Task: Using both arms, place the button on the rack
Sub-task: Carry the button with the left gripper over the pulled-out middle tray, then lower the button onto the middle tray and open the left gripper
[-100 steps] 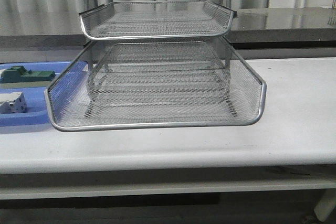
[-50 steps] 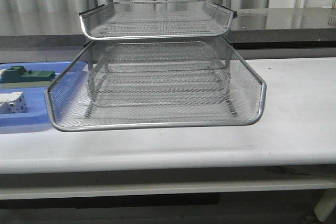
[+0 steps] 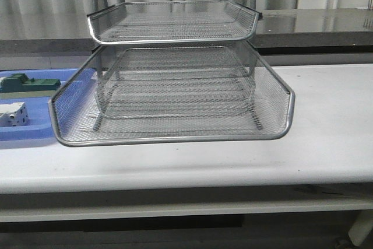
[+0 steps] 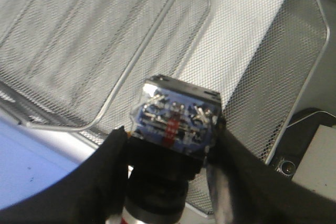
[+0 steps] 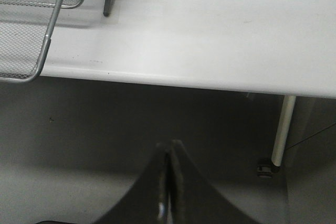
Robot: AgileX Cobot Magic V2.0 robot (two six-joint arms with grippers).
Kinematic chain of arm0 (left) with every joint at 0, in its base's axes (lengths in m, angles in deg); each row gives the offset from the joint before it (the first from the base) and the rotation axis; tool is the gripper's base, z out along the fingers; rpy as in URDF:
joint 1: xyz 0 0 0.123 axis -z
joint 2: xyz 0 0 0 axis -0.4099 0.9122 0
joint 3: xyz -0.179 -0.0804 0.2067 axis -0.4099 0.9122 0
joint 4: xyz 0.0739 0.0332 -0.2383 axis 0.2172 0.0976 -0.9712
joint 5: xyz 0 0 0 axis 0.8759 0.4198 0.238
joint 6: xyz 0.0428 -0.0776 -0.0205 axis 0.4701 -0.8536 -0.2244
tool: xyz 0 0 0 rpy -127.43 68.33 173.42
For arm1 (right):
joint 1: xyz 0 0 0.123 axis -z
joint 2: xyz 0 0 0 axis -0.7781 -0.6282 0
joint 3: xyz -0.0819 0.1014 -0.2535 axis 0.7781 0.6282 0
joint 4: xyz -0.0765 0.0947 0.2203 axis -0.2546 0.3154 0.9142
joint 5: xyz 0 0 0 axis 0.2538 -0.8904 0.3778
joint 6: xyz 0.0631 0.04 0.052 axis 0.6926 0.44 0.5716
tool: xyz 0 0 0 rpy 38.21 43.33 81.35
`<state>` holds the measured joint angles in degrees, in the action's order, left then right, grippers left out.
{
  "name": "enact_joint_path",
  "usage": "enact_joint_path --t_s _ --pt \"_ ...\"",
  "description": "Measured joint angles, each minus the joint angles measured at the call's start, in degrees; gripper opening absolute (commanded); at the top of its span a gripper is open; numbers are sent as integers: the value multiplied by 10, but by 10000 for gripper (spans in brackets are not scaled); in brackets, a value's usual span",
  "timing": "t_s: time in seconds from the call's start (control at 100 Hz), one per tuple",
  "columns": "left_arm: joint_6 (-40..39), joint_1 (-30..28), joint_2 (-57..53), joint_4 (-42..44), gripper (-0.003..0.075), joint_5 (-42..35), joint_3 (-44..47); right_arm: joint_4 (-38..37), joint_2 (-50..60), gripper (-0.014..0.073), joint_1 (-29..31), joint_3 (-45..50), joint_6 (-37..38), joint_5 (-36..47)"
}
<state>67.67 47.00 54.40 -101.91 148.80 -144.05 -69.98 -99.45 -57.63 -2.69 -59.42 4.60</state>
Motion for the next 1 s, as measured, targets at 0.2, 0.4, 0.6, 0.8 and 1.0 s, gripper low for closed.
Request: enact_joint_path --t_s 0.2,0.4,0.6,0.8,1.0 --pt "0 36 65 1 38 -2 0 0 0 -69 0 0 0 0" --pt "0 61 127 2 38 -14 0 0 0 -69 0 0 0 0" --pt "0 74 172 2 39 -39 1 0 0 -69 0 0 0 0" --pt "0 78 191 3 127 -46 1 0 0 -69 0 0 0 0" --pt "0 78 191 4 374 -48 1 0 0 -69 0 0 0 0"
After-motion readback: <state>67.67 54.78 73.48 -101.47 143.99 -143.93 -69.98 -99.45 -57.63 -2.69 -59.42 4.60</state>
